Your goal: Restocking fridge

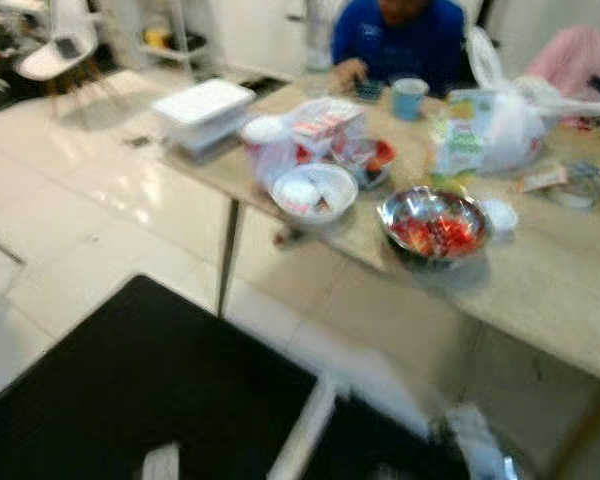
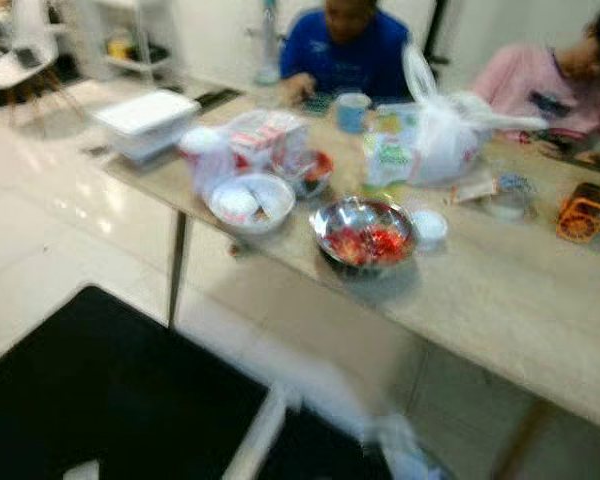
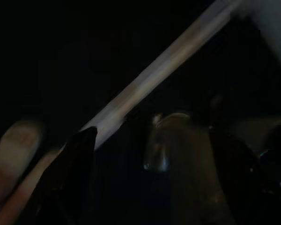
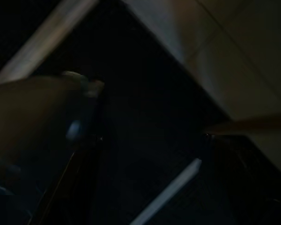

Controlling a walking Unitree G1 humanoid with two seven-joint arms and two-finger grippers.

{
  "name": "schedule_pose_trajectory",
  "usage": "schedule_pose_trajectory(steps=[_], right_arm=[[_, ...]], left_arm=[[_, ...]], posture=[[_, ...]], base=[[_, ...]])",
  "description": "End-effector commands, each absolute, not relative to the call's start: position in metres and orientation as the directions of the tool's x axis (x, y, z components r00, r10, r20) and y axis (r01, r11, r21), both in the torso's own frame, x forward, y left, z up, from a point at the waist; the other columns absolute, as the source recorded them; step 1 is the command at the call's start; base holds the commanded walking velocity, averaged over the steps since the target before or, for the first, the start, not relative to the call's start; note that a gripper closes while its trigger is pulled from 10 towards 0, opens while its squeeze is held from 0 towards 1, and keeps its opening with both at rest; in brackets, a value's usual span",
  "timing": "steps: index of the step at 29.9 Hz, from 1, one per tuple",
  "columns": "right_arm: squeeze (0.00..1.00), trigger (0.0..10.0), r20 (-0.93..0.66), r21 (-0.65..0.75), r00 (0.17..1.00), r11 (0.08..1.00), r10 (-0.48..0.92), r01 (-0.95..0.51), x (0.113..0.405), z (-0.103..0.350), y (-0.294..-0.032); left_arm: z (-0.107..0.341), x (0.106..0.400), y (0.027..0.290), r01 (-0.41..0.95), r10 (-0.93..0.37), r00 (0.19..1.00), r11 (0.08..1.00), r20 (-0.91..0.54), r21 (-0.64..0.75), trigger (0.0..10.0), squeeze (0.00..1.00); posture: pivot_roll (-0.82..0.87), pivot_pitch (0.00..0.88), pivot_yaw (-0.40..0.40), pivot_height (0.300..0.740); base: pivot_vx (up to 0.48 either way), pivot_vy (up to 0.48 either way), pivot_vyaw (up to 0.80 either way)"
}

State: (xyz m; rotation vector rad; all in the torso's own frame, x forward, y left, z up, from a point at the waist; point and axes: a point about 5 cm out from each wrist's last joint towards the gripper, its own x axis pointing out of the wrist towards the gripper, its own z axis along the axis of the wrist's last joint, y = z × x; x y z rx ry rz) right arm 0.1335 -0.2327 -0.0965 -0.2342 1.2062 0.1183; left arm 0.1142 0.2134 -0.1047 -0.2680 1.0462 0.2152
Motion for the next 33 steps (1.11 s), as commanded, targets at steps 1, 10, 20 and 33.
schedule_pose_trajectory(steps=[1, 10, 20, 33], right_arm=[[0.0, 10.0, -0.927, -0.109, 0.375, 0.971, -0.022, -0.213, 0.1387, -0.0957, -0.2281], [0.0, 10.0, -0.929, -0.098, 0.37, 0.973, -0.015, -0.208, 0.1372, -0.0964, -0.2268], [0.0, 10.0, -0.924, -0.109, 0.381, 0.975, -0.028, -0.193, 0.1388, -0.0966, -0.2244], [0.0, 10.0, -0.922, -0.113, 0.386, 0.974, -0.029, -0.196, 0.141, -0.0962, -0.2227]], left_arm=[[-0.1068, 0.1066, 0.2138, -0.314, 0.05, 0.469, 0.943, -0.882, -0.113, 10.0, 0.0], [-0.1063, 0.1083, 0.2134, -0.305, 0.046, 0.473, 0.946, -0.88, -0.114, 10.0, 0.0], [-0.1056, 0.1121, 0.2099, -0.307, 0.004, 0.491, 0.936, -0.871, -0.169, 10.0, 0.0], [-0.104, 0.1144, 0.2138, -0.341, 0.004, 0.509, 0.919, -0.861, -0.197, 10.0, 0.0]], posture=[[-0.02, 0.0, -0.006, 0.74], [-0.02, 0.0, -0.004, 0.74], [-0.02, 0.0, 0.0, 0.74], [-0.02, 0.0, 0.008, 0.74]], base=[[0.0, 0.0, -0.8], [0.0, 0.0, -0.8], [0.0, -0.172, -0.48], [0.0, -0.257, 0.0]])
